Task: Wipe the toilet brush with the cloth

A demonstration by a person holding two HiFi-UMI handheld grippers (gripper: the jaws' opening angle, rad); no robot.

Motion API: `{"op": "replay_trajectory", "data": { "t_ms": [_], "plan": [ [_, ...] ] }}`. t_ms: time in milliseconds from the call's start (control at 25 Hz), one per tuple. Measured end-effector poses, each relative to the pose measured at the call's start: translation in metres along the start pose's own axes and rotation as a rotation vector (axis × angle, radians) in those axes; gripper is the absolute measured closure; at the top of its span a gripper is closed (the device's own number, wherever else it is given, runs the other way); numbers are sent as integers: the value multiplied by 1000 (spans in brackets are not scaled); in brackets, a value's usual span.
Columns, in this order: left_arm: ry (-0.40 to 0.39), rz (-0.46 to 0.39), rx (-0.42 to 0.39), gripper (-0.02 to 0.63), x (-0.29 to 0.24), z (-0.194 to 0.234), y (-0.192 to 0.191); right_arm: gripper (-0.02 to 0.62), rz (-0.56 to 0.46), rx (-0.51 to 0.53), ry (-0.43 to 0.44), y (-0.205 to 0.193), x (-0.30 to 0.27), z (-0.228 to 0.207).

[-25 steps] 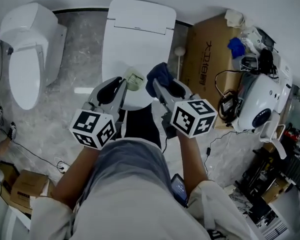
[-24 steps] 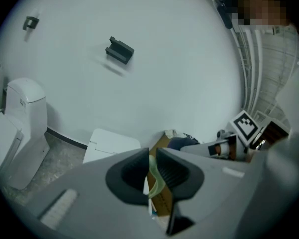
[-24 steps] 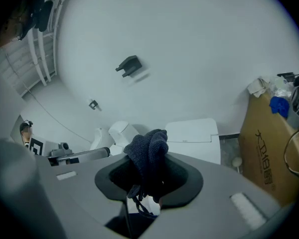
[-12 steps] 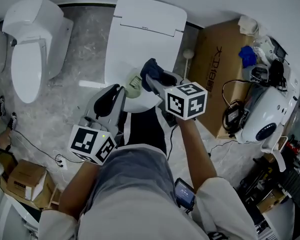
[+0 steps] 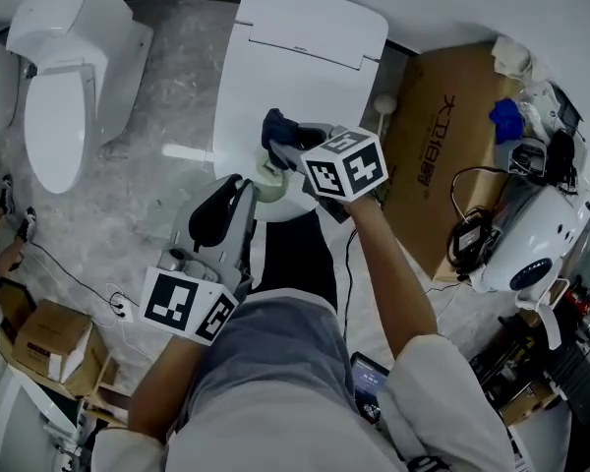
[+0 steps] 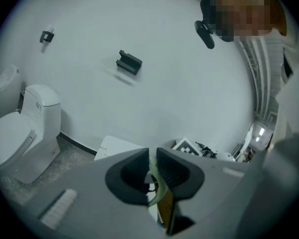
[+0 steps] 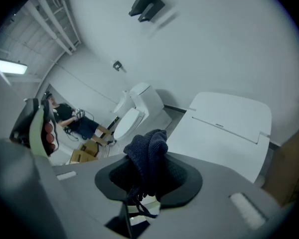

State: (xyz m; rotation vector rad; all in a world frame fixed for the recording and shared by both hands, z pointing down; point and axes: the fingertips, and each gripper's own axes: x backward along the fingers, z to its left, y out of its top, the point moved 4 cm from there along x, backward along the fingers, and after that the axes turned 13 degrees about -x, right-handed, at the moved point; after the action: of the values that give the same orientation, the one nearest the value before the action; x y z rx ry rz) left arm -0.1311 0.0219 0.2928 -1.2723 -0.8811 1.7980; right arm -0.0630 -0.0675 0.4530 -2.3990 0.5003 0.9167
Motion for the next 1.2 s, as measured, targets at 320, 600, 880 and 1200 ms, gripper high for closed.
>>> {"op": "replay_trajectory", "data": {
  "t_ms": [320,600,880,1200],
  "plan": [
    [16,-14,17,606,-3,3,-2,480,203,99,62,-16,-59,-15],
    [23,-18,36,606,-3,4,-3,479,305,175,45,-30,-87,-30],
    [36,-24,47,606,-2,3,-5,479,375,204,41,-39,-110,-35],
    [52,-31,43,606,-4,5,-7,479,459,281,15,-43,-132,-40]
  ]
}}
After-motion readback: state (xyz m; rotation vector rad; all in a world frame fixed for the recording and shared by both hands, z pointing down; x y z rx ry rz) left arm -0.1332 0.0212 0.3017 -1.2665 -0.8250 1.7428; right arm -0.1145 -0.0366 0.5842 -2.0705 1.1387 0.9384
